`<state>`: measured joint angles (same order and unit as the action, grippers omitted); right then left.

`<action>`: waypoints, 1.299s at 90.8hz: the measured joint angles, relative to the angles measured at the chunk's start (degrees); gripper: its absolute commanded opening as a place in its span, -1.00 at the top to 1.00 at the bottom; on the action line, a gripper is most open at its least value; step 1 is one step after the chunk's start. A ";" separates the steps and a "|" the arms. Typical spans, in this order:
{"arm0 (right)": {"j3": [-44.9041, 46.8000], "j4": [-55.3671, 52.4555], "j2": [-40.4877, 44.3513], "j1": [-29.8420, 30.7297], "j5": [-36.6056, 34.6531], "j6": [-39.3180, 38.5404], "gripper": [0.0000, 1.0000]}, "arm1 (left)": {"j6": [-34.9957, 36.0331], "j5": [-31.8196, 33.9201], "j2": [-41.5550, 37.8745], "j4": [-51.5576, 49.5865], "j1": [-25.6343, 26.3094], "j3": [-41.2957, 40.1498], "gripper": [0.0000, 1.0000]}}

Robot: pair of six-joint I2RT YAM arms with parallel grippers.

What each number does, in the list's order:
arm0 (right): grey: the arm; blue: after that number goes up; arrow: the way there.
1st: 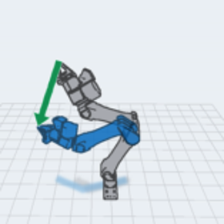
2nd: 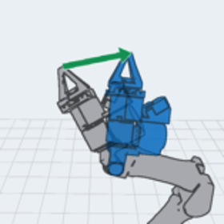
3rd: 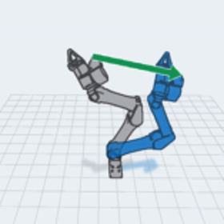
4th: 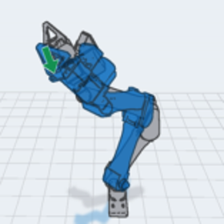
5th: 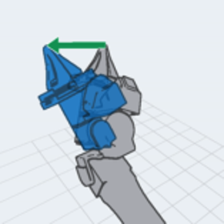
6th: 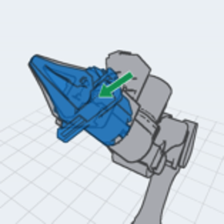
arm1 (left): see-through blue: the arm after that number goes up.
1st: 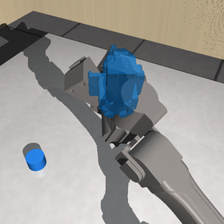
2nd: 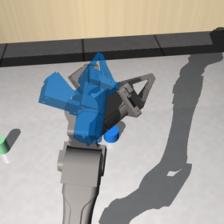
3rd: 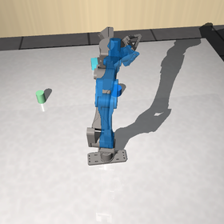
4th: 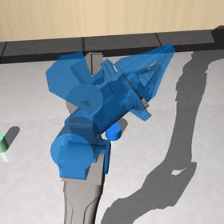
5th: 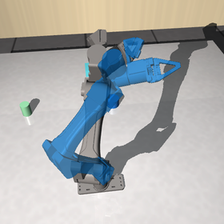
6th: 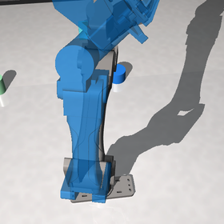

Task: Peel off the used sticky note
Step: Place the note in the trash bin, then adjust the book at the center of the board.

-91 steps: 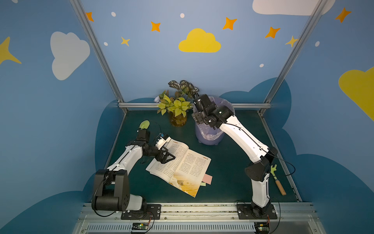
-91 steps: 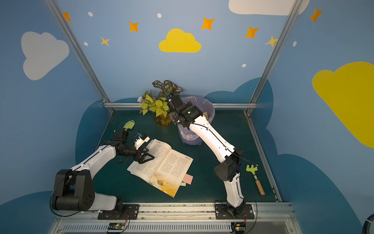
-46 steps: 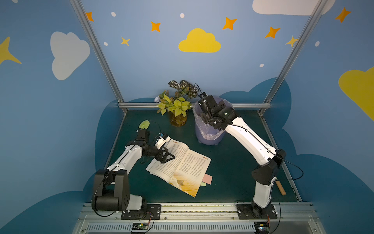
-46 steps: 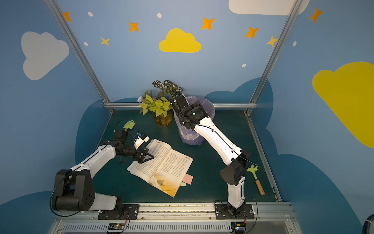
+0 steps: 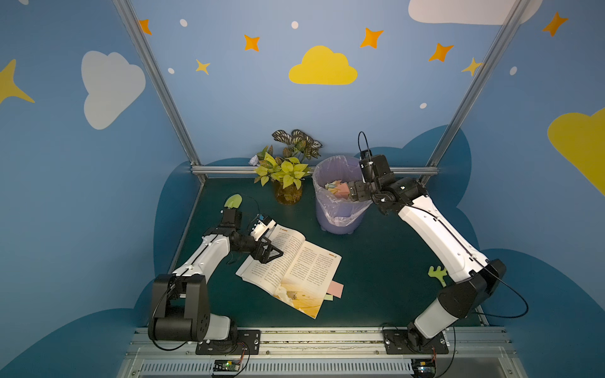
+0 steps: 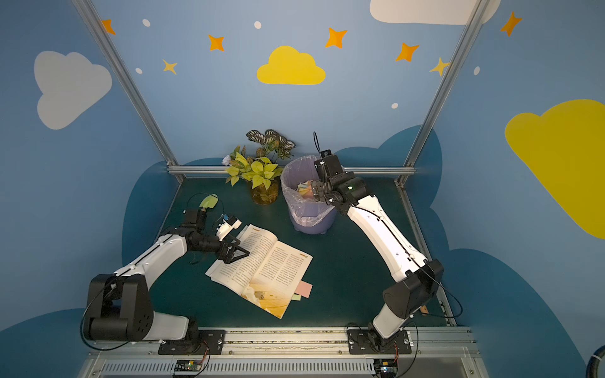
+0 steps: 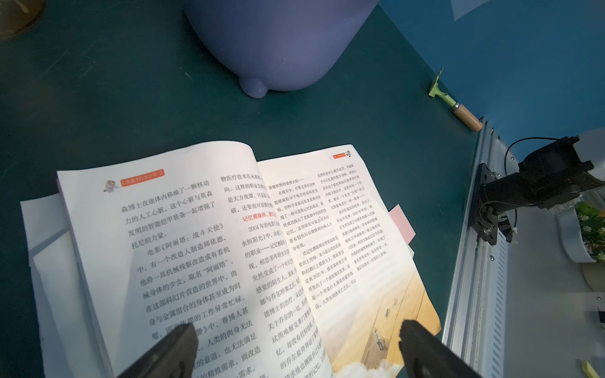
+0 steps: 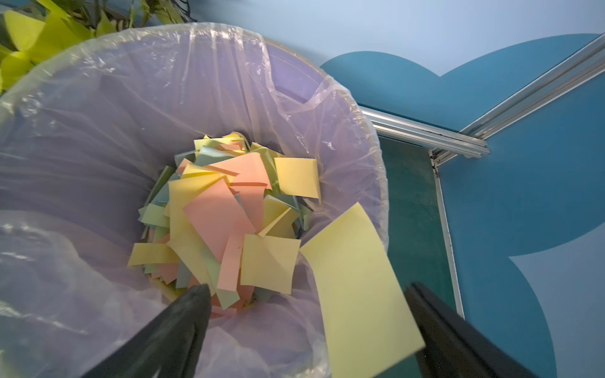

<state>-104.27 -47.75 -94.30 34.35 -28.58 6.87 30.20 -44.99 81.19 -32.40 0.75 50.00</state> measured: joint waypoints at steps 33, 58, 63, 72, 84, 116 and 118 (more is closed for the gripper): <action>-13.99 -0.46 -9.81 4.13 2.99 -1.38 -0.94 | -0.22 0.00 0.00 0.50 0.00 0.00 -1.00; -12.92 -0.52 -8.98 5.49 5.22 -1.64 -0.94 | -0.20 0.00 0.00 0.81 0.00 0.00 -1.00; -10.78 -0.44 -7.23 6.25 5.14 -1.03 -0.94 | -0.13 0.02 0.00 0.76 0.00 0.00 -1.00; -3.78 0.28 -1.18 9.99 4.00 2.08 -0.94 | 1.11 0.31 -0.20 0.48 0.00 0.00 -1.00; 9.73 2.78 10.54 17.64 1.92 9.01 -0.93 | 4.42 3.30 -0.52 -1.01 0.00 0.55 -0.99; 53.51 15.39 29.73 23.41 5.51 35.45 -0.93 | 13.42 12.85 5.70 -4.33 0.28 3.52 -0.87; 55.19 16.31 29.70 23.45 6.03 36.68 -0.93 | 13.79 13.38 6.29 -4.44 0.39 3.52 -0.87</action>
<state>-49.08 -31.44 -64.60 57.80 -22.55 43.55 43.99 -31.62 87.48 -36.84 1.15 53.52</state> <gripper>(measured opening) 0.966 0.940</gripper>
